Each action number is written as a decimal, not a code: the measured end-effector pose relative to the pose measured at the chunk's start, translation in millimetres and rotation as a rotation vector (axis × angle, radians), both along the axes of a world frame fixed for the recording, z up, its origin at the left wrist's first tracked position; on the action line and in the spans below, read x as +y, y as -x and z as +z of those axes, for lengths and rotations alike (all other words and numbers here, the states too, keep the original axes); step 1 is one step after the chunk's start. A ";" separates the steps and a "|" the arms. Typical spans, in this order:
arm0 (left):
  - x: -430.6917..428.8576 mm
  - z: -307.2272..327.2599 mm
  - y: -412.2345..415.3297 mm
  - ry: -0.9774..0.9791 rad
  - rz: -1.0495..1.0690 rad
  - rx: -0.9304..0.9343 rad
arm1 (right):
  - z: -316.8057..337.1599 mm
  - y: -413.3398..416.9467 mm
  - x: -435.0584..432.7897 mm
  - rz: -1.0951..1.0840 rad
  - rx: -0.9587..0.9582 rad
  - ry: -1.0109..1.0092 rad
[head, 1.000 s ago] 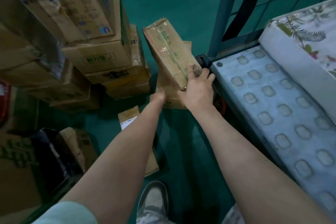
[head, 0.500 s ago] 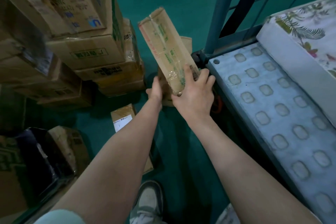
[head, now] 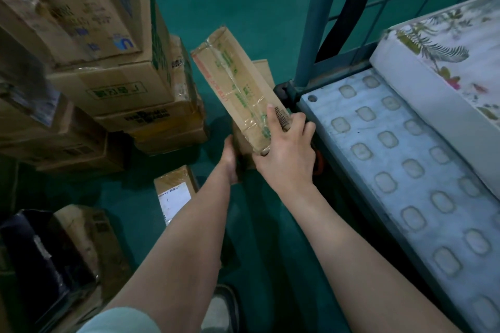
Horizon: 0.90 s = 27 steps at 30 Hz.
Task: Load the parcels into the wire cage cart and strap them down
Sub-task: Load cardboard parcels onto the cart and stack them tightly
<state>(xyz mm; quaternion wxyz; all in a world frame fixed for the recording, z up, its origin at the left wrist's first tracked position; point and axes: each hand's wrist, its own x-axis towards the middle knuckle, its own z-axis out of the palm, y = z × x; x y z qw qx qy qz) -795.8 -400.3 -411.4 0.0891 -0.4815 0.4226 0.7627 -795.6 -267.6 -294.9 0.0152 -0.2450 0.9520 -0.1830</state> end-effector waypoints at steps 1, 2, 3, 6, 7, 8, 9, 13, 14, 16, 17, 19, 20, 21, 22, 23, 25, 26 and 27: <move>0.9 -1.5 1.3 -0.033 -0.018 0.012 | -0.6 0.1 0.2 -0.001 0.004 0.002; 2.0 -1.9 3.1 -0.050 -0.024 0.029 | -0.9 -0.2 -0.1 -0.003 0.003 0.000; 3.5 -0.1 6.0 -0.056 -0.007 0.041 | -1.3 0.0 -0.9 -0.007 0.002 -0.001; 4.5 2.2 9.9 -0.029 0.015 0.033 | -2.4 -0.7 -3.3 -0.030 0.030 0.031; 3.9 4.8 7.5 -0.033 0.019 0.026 | -3.3 -0.9 -4.1 -0.035 0.029 0.040; 2.0 5.3 5.3 -0.038 0.031 0.022 | -3.0 -1.1 -4.6 -0.034 0.022 0.047; -0.2 6.9 2.6 -0.034 0.051 -0.004 | -2.9 -1.0 -4.4 -0.032 0.014 0.050; -13.9 -18.9 3.1 -0.024 0.074 -0.098 | 1.0 0.4 -2.6 -0.025 0.004 0.059; -12.6 -18.4 1.8 -0.027 0.057 -0.117 | 2.1 0.9 -1.8 -0.024 0.001 0.056; -7.9 -11.4 -0.1 -0.053 0.049 -0.085 | 4.3 1.2 -0.3 -0.023 -0.006 0.055; -6.1 -5.8 -0.7 -0.046 0.040 -0.077 | 5.1 1.5 0.2 -0.023 -0.005 0.061; -3.4 -0.2 -1.5 -0.034 0.052 -0.060 | 6.3 2.2 0.1 -0.024 -0.002 0.080; -5.1 -5.7 -1.5 -0.029 0.054 -0.050 | 6.4 2.2 -0.1 -0.028 -0.003 0.089; -9.6 -16.2 -1.9 -0.040 0.053 -0.028 | 6.7 1.0 -0.3 -0.033 -0.011 0.097; -9.4 -19.5 -5.2 -0.022 0.025 -0.038 | 7.3 0.6 -0.8 -0.043 -0.021 0.111; -10.8 -22.4 -8.3 -0.010 0.021 -0.053 | 8.3 0.5 -1.9 -0.054 -0.029 0.136; -10.3 -16.1 -13.8 0.017 0.029 -0.024 | 11.2 1.0 -3.1 -0.070 -0.033 0.185; -6.2 -4.4 -18.0 0.031 0.007 -0.009 | 11.9 1.1 -3.3 -0.073 -0.040 0.202; -2.8 8.4 -21.5 0.049 -0.028 0.004 | 12.1 1.0 -3.2 -0.076 -0.052 0.214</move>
